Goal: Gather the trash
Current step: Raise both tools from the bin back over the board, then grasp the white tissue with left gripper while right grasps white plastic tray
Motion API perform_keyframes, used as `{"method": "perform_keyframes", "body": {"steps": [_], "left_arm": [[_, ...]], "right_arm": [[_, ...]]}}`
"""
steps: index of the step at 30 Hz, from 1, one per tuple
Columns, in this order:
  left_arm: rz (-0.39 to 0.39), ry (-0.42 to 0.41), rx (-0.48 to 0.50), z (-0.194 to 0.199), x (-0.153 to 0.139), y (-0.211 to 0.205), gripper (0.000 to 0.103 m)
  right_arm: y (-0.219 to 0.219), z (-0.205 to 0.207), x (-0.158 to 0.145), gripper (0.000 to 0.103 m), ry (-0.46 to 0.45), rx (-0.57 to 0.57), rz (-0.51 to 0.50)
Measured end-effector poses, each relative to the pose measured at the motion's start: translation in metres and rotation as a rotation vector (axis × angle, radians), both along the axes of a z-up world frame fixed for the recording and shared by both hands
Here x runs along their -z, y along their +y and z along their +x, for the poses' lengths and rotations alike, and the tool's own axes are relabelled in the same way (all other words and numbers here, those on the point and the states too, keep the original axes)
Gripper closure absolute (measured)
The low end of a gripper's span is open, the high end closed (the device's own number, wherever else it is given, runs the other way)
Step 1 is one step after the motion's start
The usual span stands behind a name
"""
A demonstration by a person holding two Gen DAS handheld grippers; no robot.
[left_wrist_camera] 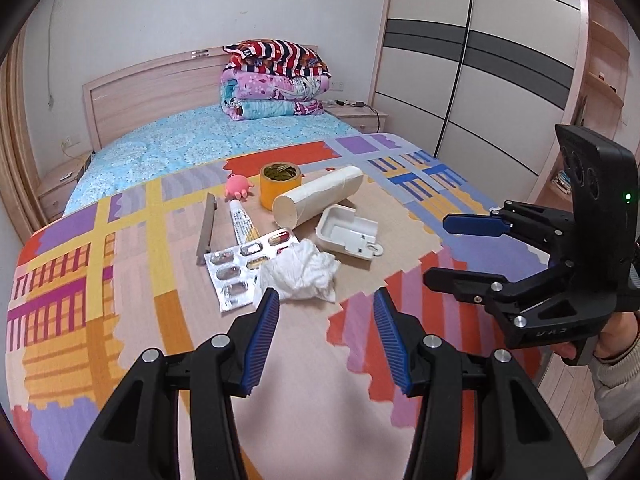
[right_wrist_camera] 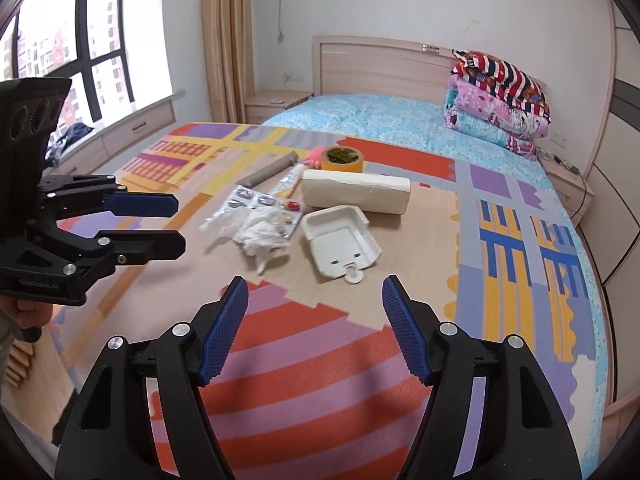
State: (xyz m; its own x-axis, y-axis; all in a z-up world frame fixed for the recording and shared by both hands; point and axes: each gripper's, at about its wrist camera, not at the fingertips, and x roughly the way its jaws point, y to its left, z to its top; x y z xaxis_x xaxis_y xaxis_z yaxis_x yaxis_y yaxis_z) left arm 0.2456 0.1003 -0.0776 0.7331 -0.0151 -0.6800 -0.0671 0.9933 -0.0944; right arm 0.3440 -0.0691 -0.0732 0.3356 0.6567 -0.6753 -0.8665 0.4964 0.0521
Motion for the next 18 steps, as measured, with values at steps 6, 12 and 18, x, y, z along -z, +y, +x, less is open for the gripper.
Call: {"method": "perform_keyframes", "body": {"steps": [6,12,18], "left_arm": [[-0.012,0.023,-0.005,0.024,0.01,0.008,0.055],[-0.012,0.053,-0.005,0.045,0.023,0.014,0.056],[-0.02,0.073,-0.007,0.055,0.032,0.02,0.066]], "right_arm": [[0.017,0.024,0.013,0.029,0.036,-0.008,-0.014],[0.032,0.041,0.019,0.027,0.07,-0.022,-0.02],[0.042,0.048,0.026,0.027,0.053,-0.028,-0.047]]}}
